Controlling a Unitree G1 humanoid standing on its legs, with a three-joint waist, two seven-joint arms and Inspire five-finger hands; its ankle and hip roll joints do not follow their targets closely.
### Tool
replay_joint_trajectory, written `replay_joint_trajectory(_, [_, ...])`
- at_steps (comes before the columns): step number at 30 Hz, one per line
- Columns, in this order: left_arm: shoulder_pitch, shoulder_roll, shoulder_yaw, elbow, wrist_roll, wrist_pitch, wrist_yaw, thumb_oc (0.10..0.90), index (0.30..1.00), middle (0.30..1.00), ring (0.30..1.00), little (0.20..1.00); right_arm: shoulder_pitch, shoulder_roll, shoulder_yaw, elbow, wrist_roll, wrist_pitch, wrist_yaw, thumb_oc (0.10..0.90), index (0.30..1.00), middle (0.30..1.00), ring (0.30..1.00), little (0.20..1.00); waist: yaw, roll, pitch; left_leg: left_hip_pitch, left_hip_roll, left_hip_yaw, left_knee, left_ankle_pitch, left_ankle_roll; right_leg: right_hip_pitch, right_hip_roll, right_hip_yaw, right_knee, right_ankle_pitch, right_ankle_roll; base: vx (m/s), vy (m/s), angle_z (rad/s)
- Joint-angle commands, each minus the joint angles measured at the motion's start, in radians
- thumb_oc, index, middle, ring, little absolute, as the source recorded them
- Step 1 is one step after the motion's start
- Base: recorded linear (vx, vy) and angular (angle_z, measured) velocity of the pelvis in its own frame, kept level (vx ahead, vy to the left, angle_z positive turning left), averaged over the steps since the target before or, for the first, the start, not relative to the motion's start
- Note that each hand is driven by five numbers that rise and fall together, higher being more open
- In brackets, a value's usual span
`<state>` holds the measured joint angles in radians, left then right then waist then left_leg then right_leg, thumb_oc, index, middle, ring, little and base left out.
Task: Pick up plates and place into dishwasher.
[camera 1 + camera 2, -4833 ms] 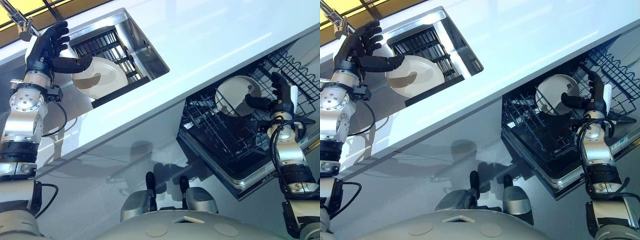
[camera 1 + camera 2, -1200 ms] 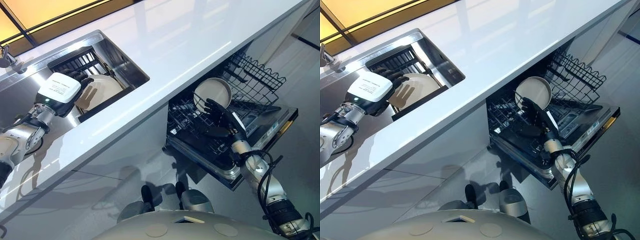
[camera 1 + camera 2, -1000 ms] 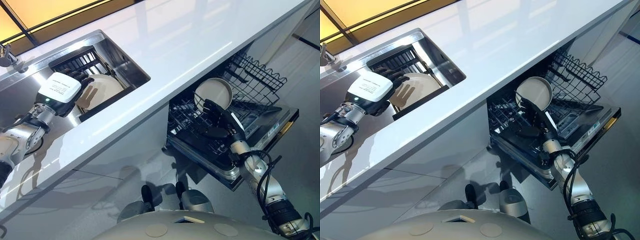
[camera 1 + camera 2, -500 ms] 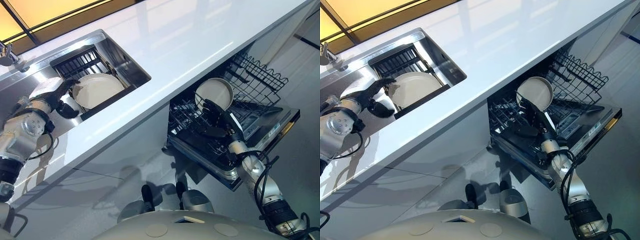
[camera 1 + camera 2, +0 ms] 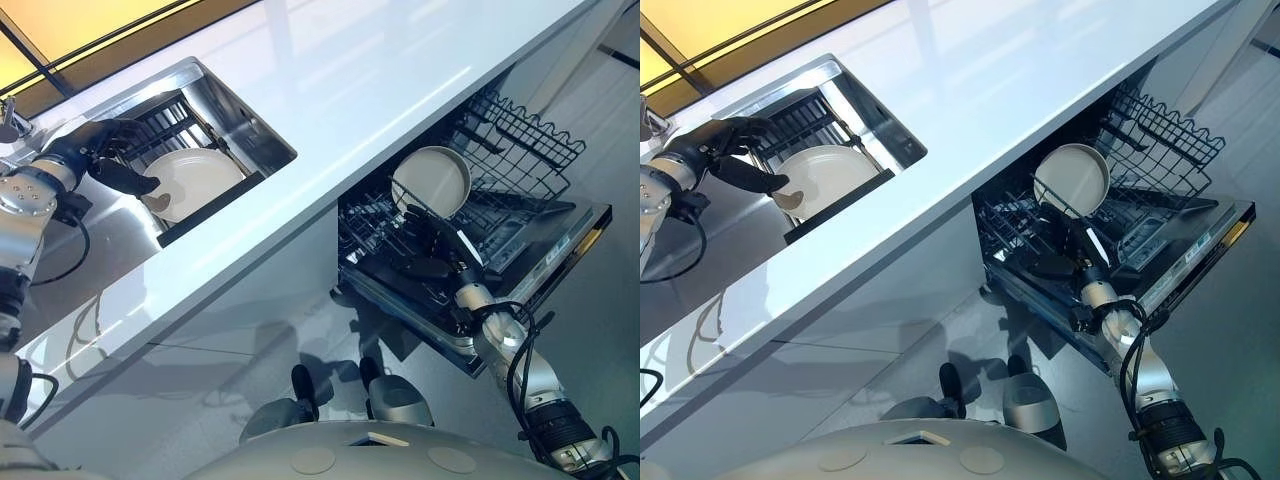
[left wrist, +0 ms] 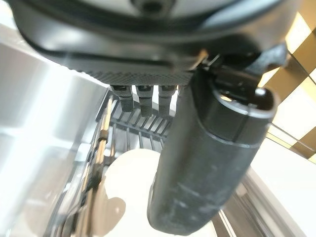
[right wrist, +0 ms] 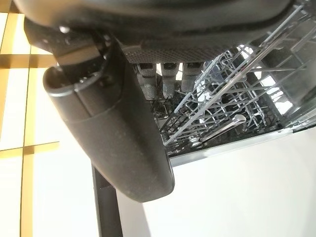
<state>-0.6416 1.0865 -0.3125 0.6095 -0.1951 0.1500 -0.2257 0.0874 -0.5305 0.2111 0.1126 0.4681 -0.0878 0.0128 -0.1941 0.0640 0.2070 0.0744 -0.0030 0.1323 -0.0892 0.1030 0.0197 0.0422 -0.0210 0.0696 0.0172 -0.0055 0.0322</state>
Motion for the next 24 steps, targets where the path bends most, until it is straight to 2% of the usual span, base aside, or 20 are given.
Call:
replay_joint_trajectory(1, [-0.207,0.067,-0.011,0.043,0.032,-0.046,0.074,0.8,0.9,0.9,0.9,0.9,-0.045,-0.052,-0.032,-0.117,-0.004,-0.075,0.006,0.8,0.9,0.9,0.9,0.9,-0.028,0.022,-0.027,0.022,-0.049,0.005,0.063,-0.155,0.039,-0.074,0.016,-0.016,0.117,-0.047,0.071,0.05,0.009,-0.04])
replay_joint_trajectory(12, [-0.371,0.033,-0.174,0.111,0.131,0.004,0.094,0.8,0.9,0.9,0.9,0.9,-0.044,-0.078,-0.036,-0.114,-0.005,-0.097,0.008,0.8,0.9,0.9,0.9,0.9,-0.07,0.015,0.027,-0.016,-0.061,0.026,0.091,-0.166,0.046,-0.128,0.014,0.025,0.135,-0.027,0.083,0.04,0.027,-0.08])
replay_joint_trajectory(16, [-0.41,0.017,-0.224,0.133,0.16,0.027,0.045,0.8,0.9,0.9,0.9,0.9,-0.055,-0.087,-0.034,-0.112,-0.005,-0.102,0.0,0.8,0.9,0.9,0.9,0.9,-0.077,0.013,0.046,-0.032,-0.064,0.023,0.1,-0.166,0.047,-0.142,0.015,0.039,0.138,-0.02,0.084,0.01,0.023,-0.07])
replay_joint_trajectory(22, [-0.417,0.019,-0.292,0.192,0.23,0.109,-0.122,0.8,0.9,0.9,0.9,0.9,-0.07,-0.109,-0.05,-0.121,-0.002,-0.097,-0.004,0.8,0.9,0.9,0.9,0.9,-0.086,0.015,0.077,-0.049,-0.069,0.016,0.109,-0.164,0.048,-0.159,0.015,0.047,0.138,-0.007,0.084,0.0,0.033,-0.05])
replay_joint_trajectory(24, [-0.413,0.025,-0.306,0.21,0.259,0.114,-0.165,0.8,0.9,0.9,0.9,0.9,-0.072,-0.112,-0.053,-0.121,-0.004,-0.095,-0.005,0.8,0.9,0.9,0.9,0.9,-0.086,0.016,0.081,-0.05,-0.07,0.016,0.11,-0.164,0.049,-0.157,0.015,0.045,0.134,-0.006,0.084,0.0,0.0,0.0])
